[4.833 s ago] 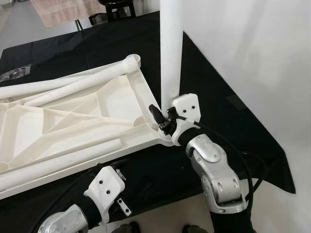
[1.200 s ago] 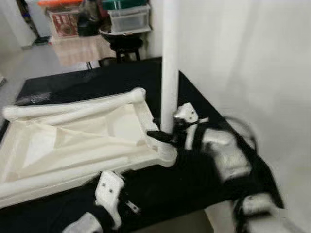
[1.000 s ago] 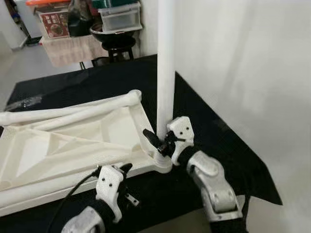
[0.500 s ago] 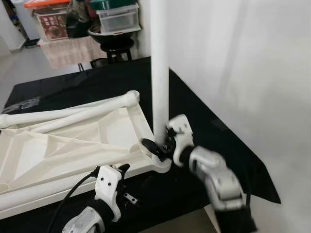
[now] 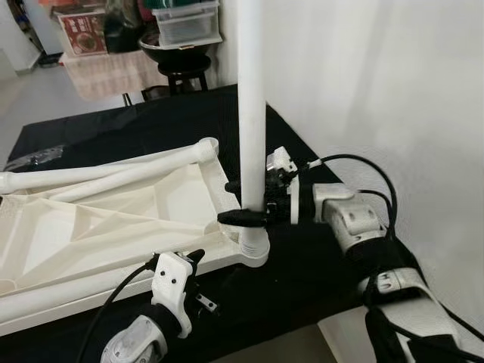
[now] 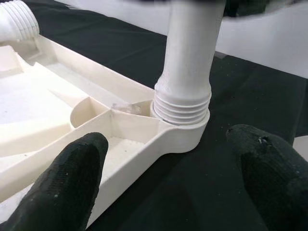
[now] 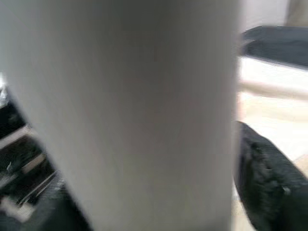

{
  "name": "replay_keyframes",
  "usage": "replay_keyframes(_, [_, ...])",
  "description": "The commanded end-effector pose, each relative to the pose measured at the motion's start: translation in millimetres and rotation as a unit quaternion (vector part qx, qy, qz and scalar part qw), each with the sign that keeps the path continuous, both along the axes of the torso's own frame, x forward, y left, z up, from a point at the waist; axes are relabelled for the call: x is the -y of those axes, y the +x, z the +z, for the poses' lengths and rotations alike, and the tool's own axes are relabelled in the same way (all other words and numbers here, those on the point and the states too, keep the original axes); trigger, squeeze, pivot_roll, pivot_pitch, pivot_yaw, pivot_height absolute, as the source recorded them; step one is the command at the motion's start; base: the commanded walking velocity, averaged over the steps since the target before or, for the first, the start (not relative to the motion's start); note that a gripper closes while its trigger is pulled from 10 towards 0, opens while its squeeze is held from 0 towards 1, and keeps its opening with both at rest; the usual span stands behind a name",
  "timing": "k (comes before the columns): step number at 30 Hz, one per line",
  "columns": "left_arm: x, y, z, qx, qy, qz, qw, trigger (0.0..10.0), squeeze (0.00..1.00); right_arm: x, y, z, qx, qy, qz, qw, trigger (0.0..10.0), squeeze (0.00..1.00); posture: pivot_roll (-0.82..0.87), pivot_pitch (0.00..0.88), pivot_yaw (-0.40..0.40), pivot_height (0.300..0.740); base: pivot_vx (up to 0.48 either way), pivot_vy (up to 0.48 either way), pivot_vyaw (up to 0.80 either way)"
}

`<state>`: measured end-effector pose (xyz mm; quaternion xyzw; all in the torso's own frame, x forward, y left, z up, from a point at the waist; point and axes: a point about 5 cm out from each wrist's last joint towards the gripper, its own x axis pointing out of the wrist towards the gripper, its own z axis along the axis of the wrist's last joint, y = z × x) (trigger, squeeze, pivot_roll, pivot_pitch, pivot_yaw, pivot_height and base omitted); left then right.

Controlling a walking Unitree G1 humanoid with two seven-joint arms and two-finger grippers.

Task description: Building children table

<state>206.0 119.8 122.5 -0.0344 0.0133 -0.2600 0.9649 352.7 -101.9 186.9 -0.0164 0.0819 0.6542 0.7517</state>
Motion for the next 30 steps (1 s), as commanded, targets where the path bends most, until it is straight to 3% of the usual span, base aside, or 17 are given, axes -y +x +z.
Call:
replay_keyframes(1, [-1.3,-0.8,-6.1,-0.009,0.011,0.004,1.0,10.0,0.0,-3.8,0.3,-3.1,-0.001,-0.008,0.023,1.0,0.0,0.0,0.02,0.04,0.014,0.74,0.0,0.0,0.0])
replay_keyframes(6, [-0.7,-1.4,-5.9,-0.009,0.01,0.004,1.0,10.0,0.0,-0.6,4.3,-2.3,0.002,0.004,0.012,1.0,0.0,0.0,0.02,0.045,0.013,0.74,0.0,0.0,0.0])
replay_keyframes(15, [-0.6,-2.1,-4.1,-0.007,0.009,0.006,1.0,10.0,0.0,15.0,3.1,-17.3,0.024,-0.014,-0.094,0.995,0.0,0.0,0.0,0.067,0.013,0.74,0.0,0.0,0.0])
replay_keyframes(16, [-1.1,-2.4,-3.7,-0.006,0.008,0.006,1.0,10.0,0.0,11.8,4.3,-26.5,0.029,-0.03,-0.188,0.981,0.0,0.0,0.01,0.071,0.007,0.74,0.0,0.0,0.0])
replay_keyframes(17, [-2.5,-2.6,-3.2,-0.005,0.009,0.006,1.0,10.0,0.0,12.9,2.5,-37.1,0.035,-0.033,-0.398,0.916,0.0,0.0,0.0,0.077,0.008,0.74,0.0,0.0,0.0])
replay_keyframes(18, [-2.5,-2.6,-3.2,-0.005,0.009,0.006,1.0,10.0,0.0,12.9,2.5,-37.1,0.035,-0.033,-0.398,0.916,0.0,0.0,0.0,0.077,0.008,0.74,0.0,0.0,0.0])
replay_keyframes(19, [-3.8,-3.0,-2.4,-0.005,0.01,0.007,1.0,10.0,0.0,16.8,-12.4,-48.0,0.021,-0.039,-0.509,0.859,0.0,0.0,-0.01,0.082,0.015,0.74,0.0,0.0,0.0])
replay_keyframes(20, [-5.2,-2.3,-1.9,-0.004,0.01,0.008,1.0,10.0,0.0,6.7,-31.4,-57.5,-0.003,-0.036,-0.522,0.852,0.0,0.0,-0.01,0.089,0.03,0.74,0.0,0.0,0.0])
replay_keyframes(21, [-5.2,-2.3,-1.9,-0.004,0.01,0.008,1.0,10.0,0.0,6.7,-31.4,-57.5,-0.003,-0.036,-0.522,0.852,0.0,0.0,-0.01,0.089,0.03,0.74,0.0,0.0,0.0])
replay_keyframes(22, [-6.3,-1.5,-2.2,-0.004,0.013,0.009,1.0,10.0,0.0,-9.1,-42.5,-59.1,0.024,-0.05,-0.47,0.881,0.0,0.0,-0.04,0.078,0.034,0.74,0.0,0.0,0.0])
replay_keyframes(23, [-6.0,-0.4,-2.2,-0.004,0.014,0.01,1.0,10.0,0.0,-12.1,-39.0,-58.7,0.022,-0.045,-0.445,0.894,0.0,0.0,-0.03,0.068,0.025,0.74,0.0,0.0,0.0])
replay_keyframes(25, [-5.6,0.5,-2.2,-0.003,0.015,0.009,1.0,10.0,0.0,-11.8,-33.8,-57.9,0.028,-0.045,-0.437,0.898,0.0,0.0,-0.02,0.069,0.019,0.74,0.0,0.0,0.0])
replay_keyframes(27, [-5.7,1.8,-2.1,-0.003,0.015,0.008,1.0,10.0,0.0,-8.1,-27.1,-59.6,0.019,-0.042,-0.447,0.893,0.0,0.0,-0.02,0.067,0.017,0.74,0.0,0.0,0.0])
replay_keyframes(28, [-5.7,2.4,-1.7,-0.002,0.015,0.009,1.0,10.0,0.0,-10.1,-27.4,-60.6,0.018,-0.049,-0.444,0.895,2.5,0.0,-0.02,0.069,0.02,0.74,0.0,0.0,0.0])
replay_keyframes(29, [-5.7,2.4,-1.7,-0.002,0.015,0.009,1.0,10.0,0.0,-10.1,-27.4,-60.6,0.018,-0.049,-0.444,0.895,2.5,0.0,-0.02,0.069,0.02,0.74,0.0,0.0,0.0])
replay_keyframes(30, [-5.8,2.8,-1.5,-0.001,0.016,0.012,1.0,10.0,0.0,-10.7,-27.3,-60.3,0.018,-0.055,-0.447,0.892,8.5,0.0,-0.02,0.068,0.023,0.74,0.0,0.0,0.0])
